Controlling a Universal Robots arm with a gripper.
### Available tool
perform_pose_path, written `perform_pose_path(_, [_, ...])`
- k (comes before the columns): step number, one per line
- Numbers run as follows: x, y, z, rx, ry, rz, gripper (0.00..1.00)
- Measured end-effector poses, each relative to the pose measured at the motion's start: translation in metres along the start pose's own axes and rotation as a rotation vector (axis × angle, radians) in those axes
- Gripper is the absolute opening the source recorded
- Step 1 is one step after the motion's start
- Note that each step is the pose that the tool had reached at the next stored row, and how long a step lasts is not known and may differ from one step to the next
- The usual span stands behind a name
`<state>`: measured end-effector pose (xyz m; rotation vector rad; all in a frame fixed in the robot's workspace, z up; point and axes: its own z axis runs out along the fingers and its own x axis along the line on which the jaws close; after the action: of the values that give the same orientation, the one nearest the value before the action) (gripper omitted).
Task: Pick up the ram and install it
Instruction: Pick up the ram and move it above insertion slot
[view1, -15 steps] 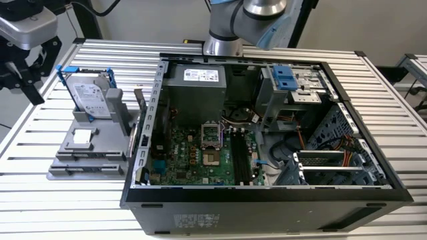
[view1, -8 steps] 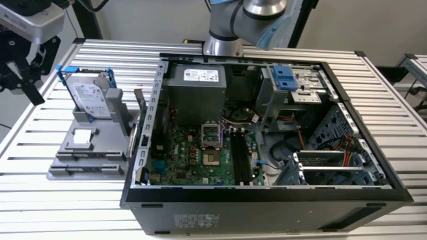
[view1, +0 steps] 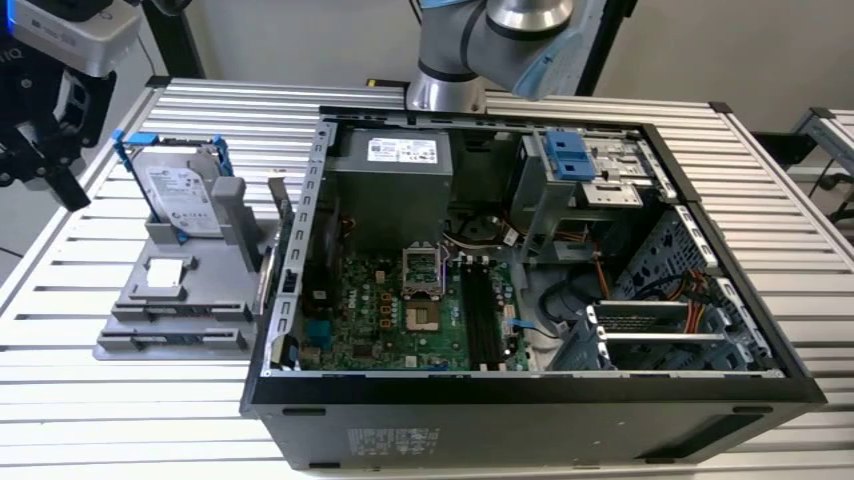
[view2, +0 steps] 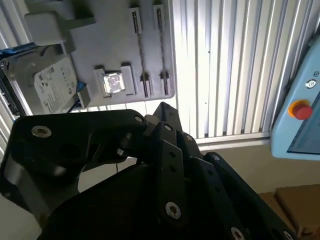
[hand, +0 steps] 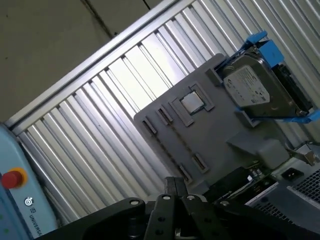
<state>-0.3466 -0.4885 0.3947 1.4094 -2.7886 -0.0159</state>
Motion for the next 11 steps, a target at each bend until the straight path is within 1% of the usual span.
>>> perform_pose_path(11, [0.0, 0.0, 0.0, 0.0024, 0.0037, -0.2, 0.0])
